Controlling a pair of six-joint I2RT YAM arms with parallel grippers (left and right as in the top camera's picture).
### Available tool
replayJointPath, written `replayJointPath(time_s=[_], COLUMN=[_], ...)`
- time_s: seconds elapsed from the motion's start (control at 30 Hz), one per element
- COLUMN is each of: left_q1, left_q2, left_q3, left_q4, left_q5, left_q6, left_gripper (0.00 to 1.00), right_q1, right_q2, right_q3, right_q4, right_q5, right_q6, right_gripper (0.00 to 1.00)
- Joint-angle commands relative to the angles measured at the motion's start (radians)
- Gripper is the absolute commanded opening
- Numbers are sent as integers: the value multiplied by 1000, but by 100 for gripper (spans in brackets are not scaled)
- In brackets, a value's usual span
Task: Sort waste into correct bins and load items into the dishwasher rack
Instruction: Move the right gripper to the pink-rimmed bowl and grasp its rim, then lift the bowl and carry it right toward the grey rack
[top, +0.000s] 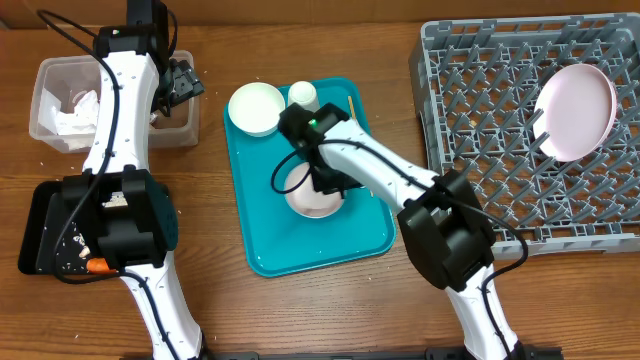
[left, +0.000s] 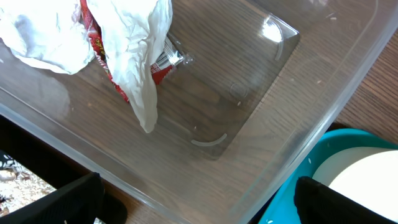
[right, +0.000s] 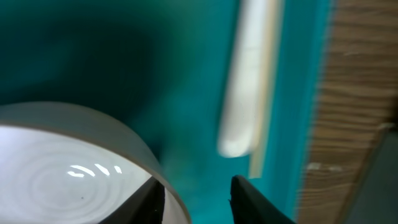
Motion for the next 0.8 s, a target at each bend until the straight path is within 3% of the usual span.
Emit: replayJointPath(time_s=[0.0,0.27,0.37,0.47,0.6,0.77], left_q1=[2,2,2,2,2,2], left_q2=[-6,-6,-6,-6,-6,-6], left_q3=[22,22,22,22,22,22], left_q4=[0,0,0,0,0,0], left_q5=[3,4,4,3,4,4], left_q6=[-24,-24,-24,-24,-24,-24], left_gripper=[100,100,100,100,100,100], right_q1=[-29,-36,-36,-32,-17,-9], right_q2=[-68,-157,-165,-164,-164,-164], right_q3=[5,13,18,-3,-50,-134], right_q4=[-14,48,119,183,212,246], right_q5=[135,-80,-322,-465,-442,-441], right_q6=[5,0,0,0,2,34], right_gripper=[43,64,69,68,66,54])
